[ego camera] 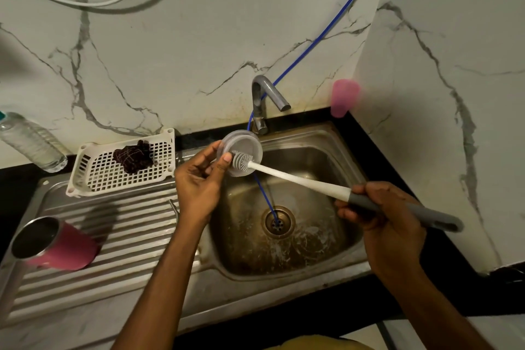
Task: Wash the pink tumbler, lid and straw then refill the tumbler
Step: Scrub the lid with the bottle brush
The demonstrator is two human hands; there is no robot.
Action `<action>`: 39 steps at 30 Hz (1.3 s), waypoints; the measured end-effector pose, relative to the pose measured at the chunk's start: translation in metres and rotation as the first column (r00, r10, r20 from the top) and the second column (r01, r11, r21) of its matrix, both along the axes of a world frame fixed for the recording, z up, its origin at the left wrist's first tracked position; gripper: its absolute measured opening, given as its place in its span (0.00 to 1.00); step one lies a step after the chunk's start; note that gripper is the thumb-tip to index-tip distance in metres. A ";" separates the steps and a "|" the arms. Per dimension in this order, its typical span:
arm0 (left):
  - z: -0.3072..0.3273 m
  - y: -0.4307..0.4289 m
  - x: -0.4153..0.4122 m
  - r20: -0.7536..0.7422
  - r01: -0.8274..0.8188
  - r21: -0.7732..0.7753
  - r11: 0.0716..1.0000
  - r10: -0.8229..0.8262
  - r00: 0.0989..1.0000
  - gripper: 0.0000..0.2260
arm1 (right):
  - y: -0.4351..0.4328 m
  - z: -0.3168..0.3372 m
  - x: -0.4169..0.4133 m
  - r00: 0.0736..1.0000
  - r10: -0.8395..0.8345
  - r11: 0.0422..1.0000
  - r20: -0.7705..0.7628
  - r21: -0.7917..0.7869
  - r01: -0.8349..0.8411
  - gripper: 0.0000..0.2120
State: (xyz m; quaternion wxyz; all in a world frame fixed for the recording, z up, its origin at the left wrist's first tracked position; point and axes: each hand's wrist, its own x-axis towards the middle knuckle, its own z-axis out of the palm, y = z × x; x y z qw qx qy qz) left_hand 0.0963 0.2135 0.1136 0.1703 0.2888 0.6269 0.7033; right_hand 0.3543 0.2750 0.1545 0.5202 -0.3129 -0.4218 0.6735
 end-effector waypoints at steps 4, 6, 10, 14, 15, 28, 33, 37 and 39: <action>0.003 -0.003 -0.008 0.037 -0.035 -0.004 0.999 0.035 0.999 0.17 | 0.006 0.000 0.004 0.979 0.130 0.953 0.154 0.254 -0.167 0.11; 0.003 -0.006 -0.011 0.002 -0.041 -0.053 0.998 0.041 0.999 0.15 | 0.019 0.005 0.009 0.954 0.179 0.905 0.240 0.340 -0.256 0.05; -0.001 -0.008 -0.015 -0.081 -0.055 -0.126 0.991 0.045 0.996 0.12 | 0.047 0.023 0.021 0.818 0.255 0.640 0.516 0.543 -0.543 0.06; 0.000 -0.008 -0.013 -0.116 -0.071 -0.172 0.983 0.051 0.992 0.12 | 0.065 0.049 0.016 0.694 0.053 0.225 0.718 0.668 -0.709 0.04; 0.000 -0.008 -0.014 -0.103 -0.071 -0.177 0.982 0.053 0.993 0.12 | 0.065 0.054 0.015 0.685 -0.031 0.123 0.728 0.683 -0.720 0.05; 0.003 -0.005 -0.016 -0.010 -0.043 -0.230 0.972 0.042 0.999 0.10 | 0.061 0.076 -0.001 0.755 -0.301 -0.504 0.583 0.575 -0.645 0.09; 0.008 -0.008 -0.019 -0.020 -0.080 -0.196 0.977 0.078 0.997 0.11 | 0.066 0.068 -0.006 0.754 -0.316 -0.444 0.576 0.613 -0.654 0.08; 0.011 -0.002 -0.013 -0.074 -0.139 -0.128 0.982 0.130 0.989 0.09 | 0.067 0.060 -0.008 0.757 -0.285 -0.280 0.588 0.704 -0.653 0.05; 0.012 0.001 -0.012 -0.066 -0.165 -0.088 0.982 0.160 0.985 0.08 | 0.060 0.056 -0.009 0.760 -0.270 -0.213 0.591 0.733 -0.646 0.05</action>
